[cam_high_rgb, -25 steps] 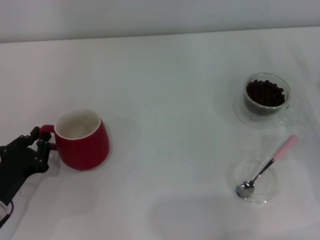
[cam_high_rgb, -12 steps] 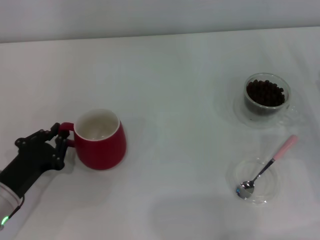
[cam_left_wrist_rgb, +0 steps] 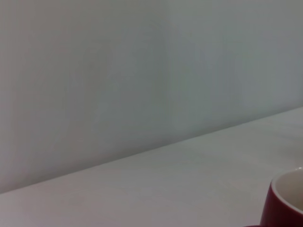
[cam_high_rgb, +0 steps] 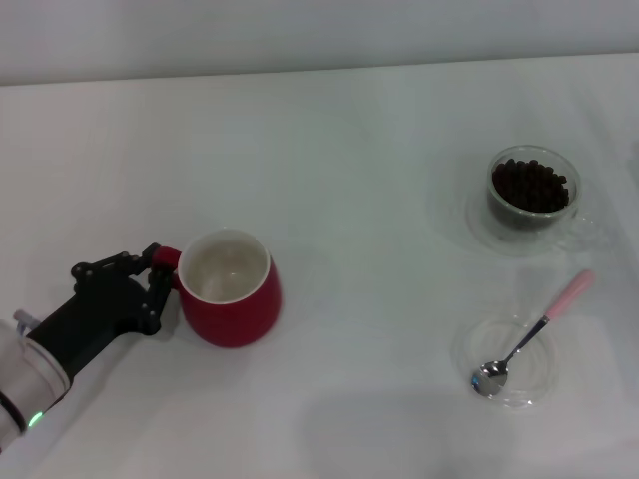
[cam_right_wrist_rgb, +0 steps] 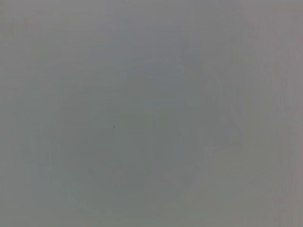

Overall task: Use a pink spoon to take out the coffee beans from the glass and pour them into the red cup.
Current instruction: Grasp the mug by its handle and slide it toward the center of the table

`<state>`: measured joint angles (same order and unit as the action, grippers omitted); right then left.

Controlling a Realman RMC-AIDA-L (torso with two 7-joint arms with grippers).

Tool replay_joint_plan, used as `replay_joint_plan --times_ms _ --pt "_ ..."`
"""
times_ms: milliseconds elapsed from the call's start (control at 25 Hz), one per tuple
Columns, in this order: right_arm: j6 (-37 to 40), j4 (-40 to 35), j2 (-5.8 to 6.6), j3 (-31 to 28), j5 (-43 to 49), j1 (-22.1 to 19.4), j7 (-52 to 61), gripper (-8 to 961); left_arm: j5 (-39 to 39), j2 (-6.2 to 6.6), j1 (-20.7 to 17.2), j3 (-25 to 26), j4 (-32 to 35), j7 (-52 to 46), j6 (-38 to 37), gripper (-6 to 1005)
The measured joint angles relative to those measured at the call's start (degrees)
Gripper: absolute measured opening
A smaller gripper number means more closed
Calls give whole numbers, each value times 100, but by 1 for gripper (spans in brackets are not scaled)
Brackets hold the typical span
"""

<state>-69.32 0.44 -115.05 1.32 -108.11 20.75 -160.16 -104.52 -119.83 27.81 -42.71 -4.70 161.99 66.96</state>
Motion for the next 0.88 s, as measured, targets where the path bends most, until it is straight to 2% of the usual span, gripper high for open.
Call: replay_joint_plan --times_ms 880 --pt "-3 9 -5 0 0 93 12 697 588 -37 581 -10 -43 -15 -317 165"
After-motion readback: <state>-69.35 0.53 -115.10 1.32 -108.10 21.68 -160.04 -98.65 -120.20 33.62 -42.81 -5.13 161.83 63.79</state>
